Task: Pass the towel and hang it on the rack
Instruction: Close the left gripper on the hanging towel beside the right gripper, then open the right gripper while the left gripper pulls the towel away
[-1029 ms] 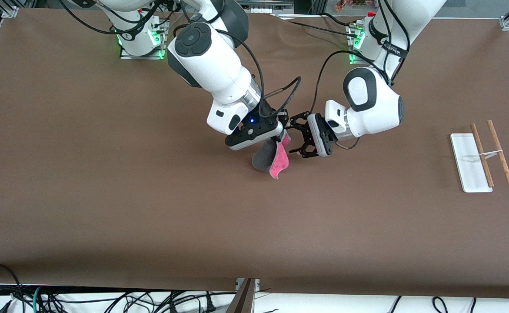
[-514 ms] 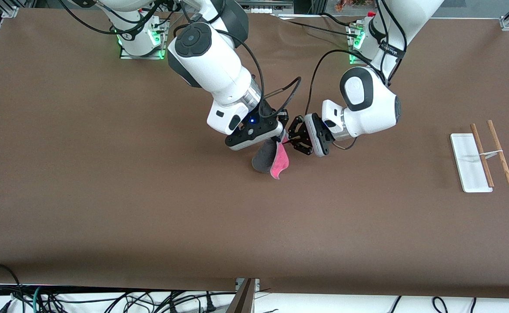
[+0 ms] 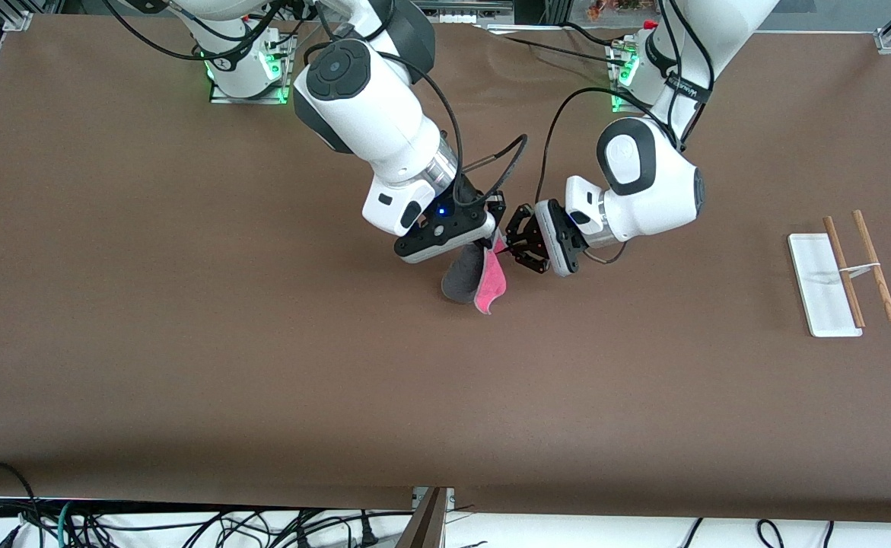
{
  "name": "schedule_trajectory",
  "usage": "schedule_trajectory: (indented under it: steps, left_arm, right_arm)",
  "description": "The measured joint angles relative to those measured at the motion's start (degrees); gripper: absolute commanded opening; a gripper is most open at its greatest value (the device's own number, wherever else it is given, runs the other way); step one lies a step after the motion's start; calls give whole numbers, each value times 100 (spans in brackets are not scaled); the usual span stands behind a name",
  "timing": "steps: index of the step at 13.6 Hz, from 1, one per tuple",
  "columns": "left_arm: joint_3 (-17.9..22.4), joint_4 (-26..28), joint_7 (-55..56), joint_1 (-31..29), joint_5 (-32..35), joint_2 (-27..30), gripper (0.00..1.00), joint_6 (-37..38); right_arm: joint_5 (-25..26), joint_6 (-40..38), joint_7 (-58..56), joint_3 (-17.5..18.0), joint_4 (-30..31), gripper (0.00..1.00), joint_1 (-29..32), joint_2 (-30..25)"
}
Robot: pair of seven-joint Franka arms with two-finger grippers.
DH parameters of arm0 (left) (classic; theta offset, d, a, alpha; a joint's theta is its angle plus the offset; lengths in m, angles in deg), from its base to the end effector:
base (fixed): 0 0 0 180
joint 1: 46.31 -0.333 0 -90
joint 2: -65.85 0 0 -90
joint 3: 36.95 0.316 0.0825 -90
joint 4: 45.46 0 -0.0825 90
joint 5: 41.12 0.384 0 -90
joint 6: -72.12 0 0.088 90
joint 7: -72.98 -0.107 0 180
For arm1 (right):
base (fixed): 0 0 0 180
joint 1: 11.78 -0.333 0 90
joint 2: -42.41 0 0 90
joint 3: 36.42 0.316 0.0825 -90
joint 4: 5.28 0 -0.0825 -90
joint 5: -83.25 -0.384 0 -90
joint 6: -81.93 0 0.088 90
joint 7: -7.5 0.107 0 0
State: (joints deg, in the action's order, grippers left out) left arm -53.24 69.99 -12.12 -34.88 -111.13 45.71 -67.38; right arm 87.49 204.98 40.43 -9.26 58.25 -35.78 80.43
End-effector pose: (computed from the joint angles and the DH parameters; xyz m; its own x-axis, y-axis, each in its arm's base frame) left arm 0.5425 -0.2807 0.2935 0.5411 -0.5154 0.6645 -0.8401 -0.3668 0.3996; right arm 0.5693 0.5134 0.5028 0.9632 0.1379 0.2306 0.2230 -0.8891 -0.3998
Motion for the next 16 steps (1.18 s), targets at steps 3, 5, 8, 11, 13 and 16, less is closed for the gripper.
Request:
schedule_trajectory:
  steps: [3, 5, 8, 11, 13, 16]
  left_arm:
    - [25, -26, -31, -148, 29, 10, 0, 89]
    - [43, -40, -54, -342, 209, 21, 0, 399]
    - [99, -80, -61, -803, 823, 109, 0, 1184]
    - [136, -666, 252, -1533, 2238, 224, 0, 2504]
    - [147, -1430, 720, -1959, 3302, 255, 0, 3568]
    - [168, -2250, 956, -2354, 4340, 247, 0, 4388]
  right_arm:
    - [110, 0, 0, -3, 0, 100, 0, 1]
    - [126, -5, 0, -14, 0, 100, 0, 1]
    - [153, -93, -1, -119, 0, 100, 19, -6]
    - [157, -642, -20, -363, -42, 100, 139, -37]
    - [187, -1067, -87, -434, -81, 100, 309, -142]
    - [317, -1655, -314, -799, -114, 100, 422, -449]
